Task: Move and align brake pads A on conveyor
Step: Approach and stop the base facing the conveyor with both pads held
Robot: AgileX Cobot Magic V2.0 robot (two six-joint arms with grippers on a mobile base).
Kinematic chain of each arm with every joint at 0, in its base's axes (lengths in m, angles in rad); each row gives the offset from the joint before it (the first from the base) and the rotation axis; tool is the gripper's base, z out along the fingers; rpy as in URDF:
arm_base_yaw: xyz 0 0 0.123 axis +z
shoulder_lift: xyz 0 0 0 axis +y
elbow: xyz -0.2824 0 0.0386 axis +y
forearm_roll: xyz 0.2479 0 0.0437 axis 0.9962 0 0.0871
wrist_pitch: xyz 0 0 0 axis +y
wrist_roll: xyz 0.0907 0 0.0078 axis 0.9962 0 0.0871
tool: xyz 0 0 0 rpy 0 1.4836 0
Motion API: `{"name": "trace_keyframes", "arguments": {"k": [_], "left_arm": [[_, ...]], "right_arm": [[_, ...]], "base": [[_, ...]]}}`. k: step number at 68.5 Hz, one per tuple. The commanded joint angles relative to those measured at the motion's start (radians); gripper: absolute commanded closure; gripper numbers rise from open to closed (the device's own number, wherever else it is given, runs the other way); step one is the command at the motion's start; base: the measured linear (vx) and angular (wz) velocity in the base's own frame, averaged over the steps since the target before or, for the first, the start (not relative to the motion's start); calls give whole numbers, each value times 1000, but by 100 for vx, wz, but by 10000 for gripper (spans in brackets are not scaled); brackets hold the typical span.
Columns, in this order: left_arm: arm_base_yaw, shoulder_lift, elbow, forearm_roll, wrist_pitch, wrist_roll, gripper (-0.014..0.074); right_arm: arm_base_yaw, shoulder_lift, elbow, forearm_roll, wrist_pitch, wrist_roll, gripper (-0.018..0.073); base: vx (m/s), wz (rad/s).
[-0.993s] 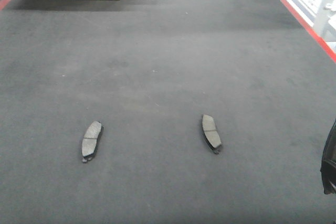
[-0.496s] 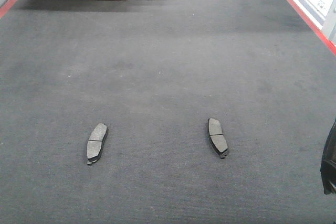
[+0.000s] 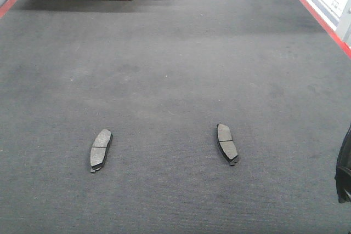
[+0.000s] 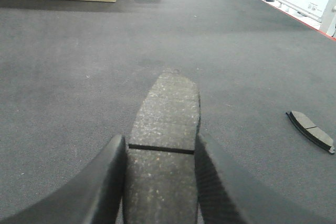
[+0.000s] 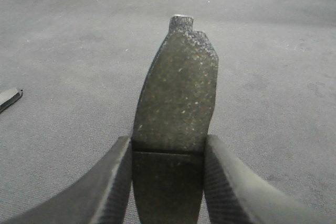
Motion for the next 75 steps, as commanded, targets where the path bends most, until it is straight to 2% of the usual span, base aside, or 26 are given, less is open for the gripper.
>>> {"name": "trace_keyframes", "arguments": {"k": [1,53,66,75], "left_arm": [[-2,12,-28,-1,-97,-1,496],[-2,14,-28,-10,-112,-7,496],[-2,149,-54,-37,-118,106,496],[-2,323,-107,-112,-147,259,493]], "right_arm": [[-1,8,-31,-17,-95,-6,517],[-1,8,-31,-17,-95,-6,517],[-1,8,-31,-17,-95,-6,517],[-1,8,-31,-17,-95,-6,517]], "base": [[0,0],[0,0],[0,0],[0,0]]}}
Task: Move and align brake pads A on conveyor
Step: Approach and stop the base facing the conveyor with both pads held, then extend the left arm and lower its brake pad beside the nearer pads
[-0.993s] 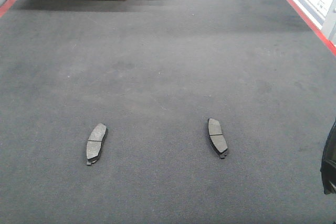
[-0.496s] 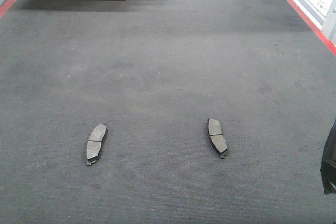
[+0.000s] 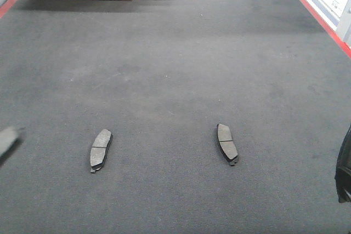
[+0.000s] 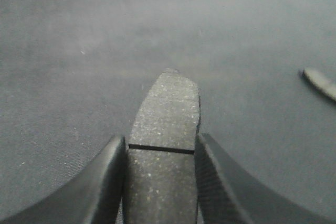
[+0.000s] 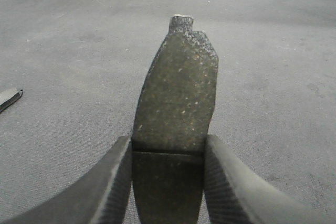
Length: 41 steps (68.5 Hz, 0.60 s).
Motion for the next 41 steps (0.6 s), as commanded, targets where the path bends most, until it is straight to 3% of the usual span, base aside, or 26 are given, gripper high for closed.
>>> {"name": "trace_keyframes", "arguments": {"k": [1,16,25,33,41], "left_arm": [[-2,132,-80,-66,-132,126,493],[-4,406,-190,-291,-158,425,492],[-45,518,-246,-419,-159,588,492],[-105,611,-286,-468,-158,660,492],[-177,704,-339,-469,-154,663,492]], "right_arm": [[-1,8,-31,-17,-95,-6,517],[-1,8,-31,-17,-95,-6,517],[-1,8,-31,-17,-95,-6,517],[-1,8,-31,-17,-95,-6,517],[-1,8,-31,-17,-95,-6,517]], "base": [[0,0],[0,0],[0,0],[0,0],[0,0]]}}
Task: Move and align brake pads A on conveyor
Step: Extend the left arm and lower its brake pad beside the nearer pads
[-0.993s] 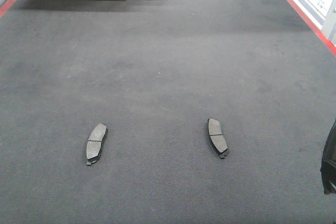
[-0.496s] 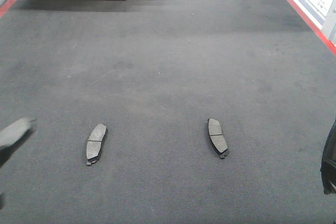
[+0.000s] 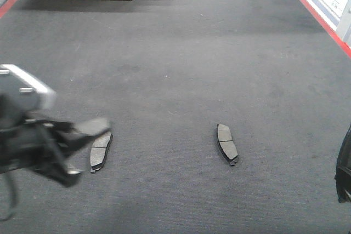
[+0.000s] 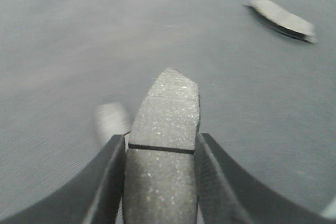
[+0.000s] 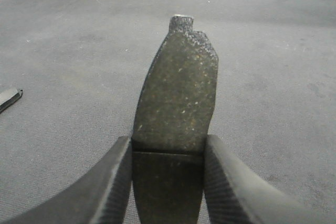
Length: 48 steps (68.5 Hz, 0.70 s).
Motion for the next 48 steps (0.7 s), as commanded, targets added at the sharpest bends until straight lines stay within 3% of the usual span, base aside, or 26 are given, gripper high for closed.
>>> {"name": "trace_keyframes", "arguments": {"k": [1,15,26,35,48], "left_arm": [[-57,55,-79,-37,-72,19,492],[-165,239,-211,-37,-31,-7,489],[-184,366,-325,-7,-26,-154,489],[-184,441,-413,133,21,-457,489],[-184,551,-553,492,211,-954,489]], "right_arm": [[-1,8,-31,-17,-95,-6,517],[-1,8,-31,-17,-95,-6,517],[-1,8,-31,-17,-95,-6,517],[-1,8,-31,-17,-95,-6,517],[-1,8,-31,-17,-95,-6,517]], "base": [[0,0],[0,0],[0,0],[0,0],[0,0]]}}
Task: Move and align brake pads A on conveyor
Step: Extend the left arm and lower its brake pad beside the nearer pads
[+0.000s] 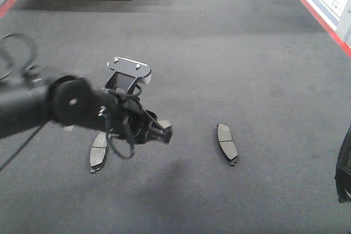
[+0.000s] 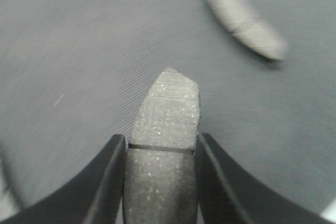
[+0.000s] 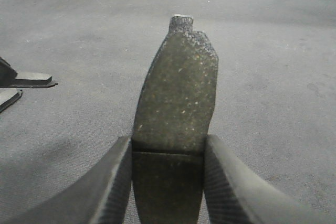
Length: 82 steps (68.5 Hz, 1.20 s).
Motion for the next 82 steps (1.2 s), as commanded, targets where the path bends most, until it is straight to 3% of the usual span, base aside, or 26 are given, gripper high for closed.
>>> {"name": "trace_keyframes", "arguments": {"k": [1,5,10,26,53,82], "left_arm": [[-3,7,-87,183,39,-289,489],[-3,33,-99,248,37,-423,487],[-3,55,-101,290,22,-522,485],[-3,108,-101,293,-27,-626,465],[-3,184,-101,279,16,-685,379],[-3,183,-101,172,36,-675,351]], "right_arm": [[-1,8,-31,-17,-95,-6,517],[-1,8,-31,-17,-95,-6,517],[-1,8,-31,-17,-95,-6,517],[-1,8,-31,-17,-95,-6,517],[-1,8,-31,-17,-95,-6,517],[-1,8,-31,-17,-95,-6,517]], "base": [[0,0],[0,0],[0,0],[0,0],[0,0],[0,0]]}}
